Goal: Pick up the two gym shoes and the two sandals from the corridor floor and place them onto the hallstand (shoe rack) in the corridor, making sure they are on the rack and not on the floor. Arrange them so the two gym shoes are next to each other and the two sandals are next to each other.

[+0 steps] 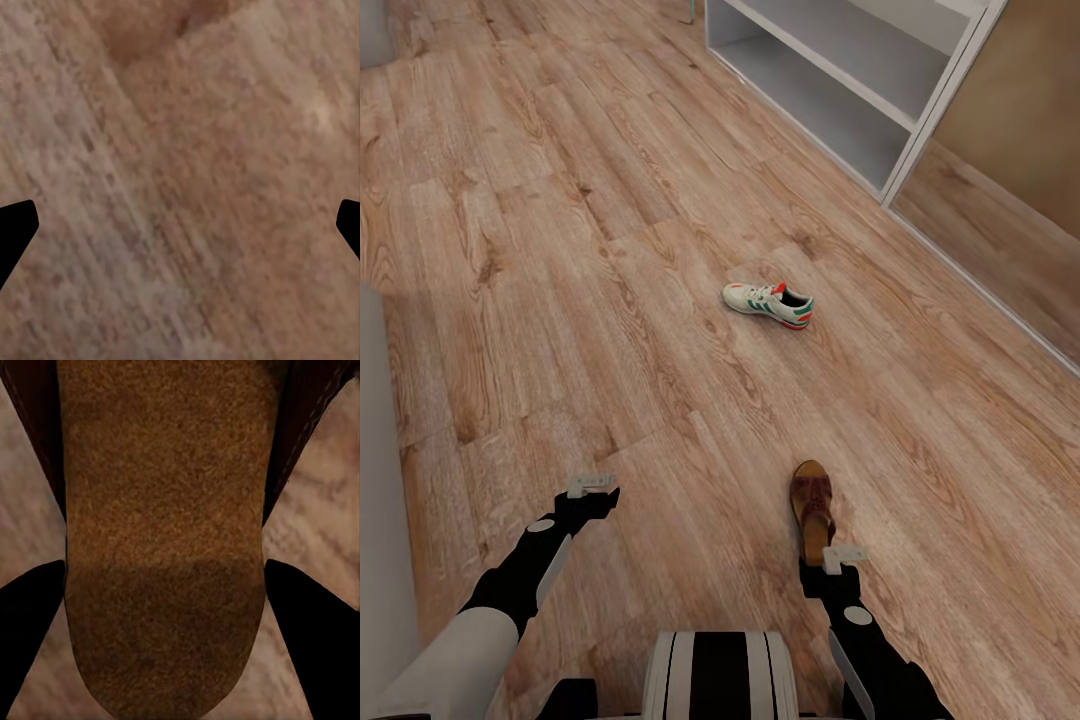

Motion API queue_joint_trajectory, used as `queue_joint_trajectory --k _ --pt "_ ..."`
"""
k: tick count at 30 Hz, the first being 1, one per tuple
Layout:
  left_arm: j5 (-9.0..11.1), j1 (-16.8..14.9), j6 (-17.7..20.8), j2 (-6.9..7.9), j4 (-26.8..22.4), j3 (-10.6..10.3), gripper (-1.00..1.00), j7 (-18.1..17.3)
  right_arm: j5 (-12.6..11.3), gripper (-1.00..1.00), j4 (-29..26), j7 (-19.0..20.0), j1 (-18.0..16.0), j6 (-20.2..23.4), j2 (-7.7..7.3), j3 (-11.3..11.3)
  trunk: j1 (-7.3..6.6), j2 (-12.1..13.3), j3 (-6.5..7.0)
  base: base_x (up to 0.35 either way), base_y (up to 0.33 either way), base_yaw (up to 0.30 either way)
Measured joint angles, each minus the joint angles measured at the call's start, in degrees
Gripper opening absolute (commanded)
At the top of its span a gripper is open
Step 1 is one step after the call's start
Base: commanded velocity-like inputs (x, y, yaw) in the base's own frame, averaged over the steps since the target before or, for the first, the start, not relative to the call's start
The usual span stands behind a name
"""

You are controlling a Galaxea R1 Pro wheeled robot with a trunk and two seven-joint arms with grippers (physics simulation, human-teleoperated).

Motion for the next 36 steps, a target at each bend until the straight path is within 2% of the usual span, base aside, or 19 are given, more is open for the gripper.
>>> queue_joint_trajectory --k 10,36 --pt "0.0 0.1 0.0 0.0 0.0 0.0 1.0 0.0 0.2 -1.0 0.0 -0.1 0.0 0.0 -0.08 0.0 0.0 0.0 0.0 0.0 0.0 0.0" --pt "0.0 0.3 -0.6 0.24 0.5 0.1 1.0 0.2 0.2 -1.0 -0.4 0.0 0.0 -2.3 -0.34 0.2 -0.67 0.3 5.81 0.0 0.0 -0.006"
